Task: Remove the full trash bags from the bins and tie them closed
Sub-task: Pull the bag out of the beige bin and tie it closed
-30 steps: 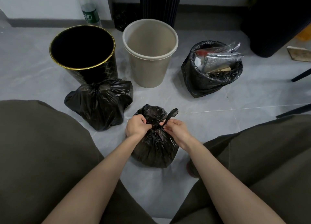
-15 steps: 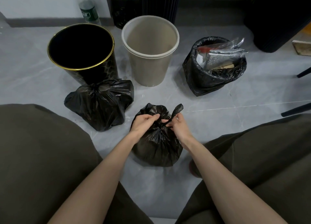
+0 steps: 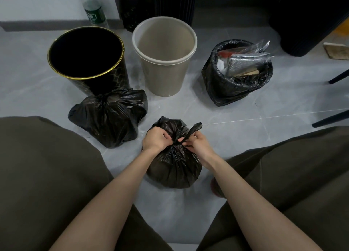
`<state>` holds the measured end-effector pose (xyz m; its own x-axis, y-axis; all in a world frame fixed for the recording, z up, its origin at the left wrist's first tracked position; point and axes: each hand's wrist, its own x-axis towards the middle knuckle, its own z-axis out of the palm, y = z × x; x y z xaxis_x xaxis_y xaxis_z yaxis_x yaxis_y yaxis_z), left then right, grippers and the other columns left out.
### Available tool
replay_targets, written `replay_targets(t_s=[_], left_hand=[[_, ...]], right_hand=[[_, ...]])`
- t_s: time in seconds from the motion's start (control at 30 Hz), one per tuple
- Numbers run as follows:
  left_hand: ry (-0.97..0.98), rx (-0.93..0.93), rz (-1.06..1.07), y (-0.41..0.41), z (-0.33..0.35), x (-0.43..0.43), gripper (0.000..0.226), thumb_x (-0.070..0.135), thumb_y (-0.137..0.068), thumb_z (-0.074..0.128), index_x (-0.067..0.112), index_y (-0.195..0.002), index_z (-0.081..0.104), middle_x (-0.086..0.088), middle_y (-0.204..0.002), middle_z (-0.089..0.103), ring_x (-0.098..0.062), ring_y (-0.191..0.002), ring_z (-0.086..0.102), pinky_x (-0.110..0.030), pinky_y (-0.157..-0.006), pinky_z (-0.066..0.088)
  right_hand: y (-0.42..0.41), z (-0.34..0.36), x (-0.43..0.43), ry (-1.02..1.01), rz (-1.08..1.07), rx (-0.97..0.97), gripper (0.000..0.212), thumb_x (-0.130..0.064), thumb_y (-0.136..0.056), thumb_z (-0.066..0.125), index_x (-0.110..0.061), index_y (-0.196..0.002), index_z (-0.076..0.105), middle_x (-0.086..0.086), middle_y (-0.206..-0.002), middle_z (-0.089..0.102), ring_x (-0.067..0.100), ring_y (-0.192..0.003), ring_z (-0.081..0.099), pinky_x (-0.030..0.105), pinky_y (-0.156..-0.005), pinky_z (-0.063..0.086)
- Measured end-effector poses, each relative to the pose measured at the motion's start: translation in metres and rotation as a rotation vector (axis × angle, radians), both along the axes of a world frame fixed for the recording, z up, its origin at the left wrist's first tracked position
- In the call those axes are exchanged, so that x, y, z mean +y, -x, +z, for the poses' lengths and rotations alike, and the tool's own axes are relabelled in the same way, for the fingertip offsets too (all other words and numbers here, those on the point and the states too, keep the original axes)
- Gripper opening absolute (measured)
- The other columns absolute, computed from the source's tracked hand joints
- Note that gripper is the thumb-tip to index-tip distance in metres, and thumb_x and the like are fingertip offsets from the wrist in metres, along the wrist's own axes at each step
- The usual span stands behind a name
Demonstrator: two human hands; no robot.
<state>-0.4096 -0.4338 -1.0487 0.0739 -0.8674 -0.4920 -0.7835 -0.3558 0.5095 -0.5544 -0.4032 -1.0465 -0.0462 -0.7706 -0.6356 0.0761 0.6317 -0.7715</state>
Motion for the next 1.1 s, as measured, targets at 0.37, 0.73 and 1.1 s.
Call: replay_targets(t_s=[0.37, 0.73, 1.1], left_hand=[[-0.136, 0.102, 0.093, 0.005, -0.009, 0.002, 0.027, 0.023, -0.074, 0.07, 0.021, -0.055, 0.051, 0.006, -0.061, 0.052, -0.016, -0.073, 0.054, -0.024, -0.065, 0.039], [-0.203, 0.019, -0.23, -0.012, 0.003, 0.009, 0.04, 0.003, -0.094, 0.036, 0.011, -0.133, 0.04, -0.015, -0.134, 0.027, -0.029, -0.125, 0.033, -0.032, -0.107, 0.031], [0.092, -0.154, -0.537, -0.025, 0.013, 0.025, 0.03, 0.031, -0.101, 0.033, 0.015, -0.095, 0.057, -0.004, -0.1, 0.04, -0.024, -0.104, 0.036, -0.037, -0.098, 0.036]], right_hand=[[0.0, -0.006, -0.004, -0.006, -0.106, -0.021, 0.018, 0.002, -0.094, 0.036, -0.01, -0.089, 0.048, -0.002, -0.068, 0.07, 0.008, -0.065, 0.058, 0.014, -0.063, 0.049], [-0.008, -0.003, -0.009, 0.129, -0.221, 0.007, 0.022, -0.001, -0.095, 0.038, -0.007, -0.076, 0.049, 0.003, -0.06, 0.063, 0.017, -0.069, 0.066, 0.034, -0.086, 0.052], [-0.009, -0.001, -0.022, 0.199, 0.014, 0.329, 0.019, -0.009, -0.095, 0.047, -0.014, -0.078, 0.051, 0.001, -0.062, 0.057, 0.011, -0.055, 0.053, 0.018, -0.059, 0.048]])
